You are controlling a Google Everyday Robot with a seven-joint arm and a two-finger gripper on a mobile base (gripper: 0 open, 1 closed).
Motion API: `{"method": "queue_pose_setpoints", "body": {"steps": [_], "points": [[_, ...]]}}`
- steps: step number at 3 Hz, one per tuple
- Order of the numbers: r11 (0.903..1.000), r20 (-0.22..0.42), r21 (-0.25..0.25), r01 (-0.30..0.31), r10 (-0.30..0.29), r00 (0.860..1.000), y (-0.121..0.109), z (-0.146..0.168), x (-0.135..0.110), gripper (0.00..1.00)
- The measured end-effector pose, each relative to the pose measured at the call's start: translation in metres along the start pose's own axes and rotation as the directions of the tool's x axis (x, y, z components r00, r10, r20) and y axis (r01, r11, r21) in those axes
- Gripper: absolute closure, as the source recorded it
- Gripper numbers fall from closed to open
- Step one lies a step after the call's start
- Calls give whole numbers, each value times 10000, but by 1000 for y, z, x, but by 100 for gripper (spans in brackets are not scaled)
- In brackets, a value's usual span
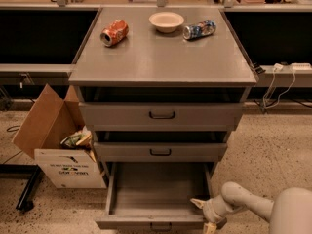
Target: Open bottom drawer
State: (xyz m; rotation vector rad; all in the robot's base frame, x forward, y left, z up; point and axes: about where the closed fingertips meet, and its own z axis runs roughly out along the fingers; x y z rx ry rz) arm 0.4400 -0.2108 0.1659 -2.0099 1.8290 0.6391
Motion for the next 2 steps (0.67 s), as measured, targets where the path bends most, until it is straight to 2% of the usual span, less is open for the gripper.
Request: {"method": "queue_pose_setpoints", "body": {"steps": [1,2], "points": [[9981,583,67,609,-612,9964,-1,-26,-26,0],[9906,1046,294,1337,-1361,9852,-1,-59,-52,0]]}}
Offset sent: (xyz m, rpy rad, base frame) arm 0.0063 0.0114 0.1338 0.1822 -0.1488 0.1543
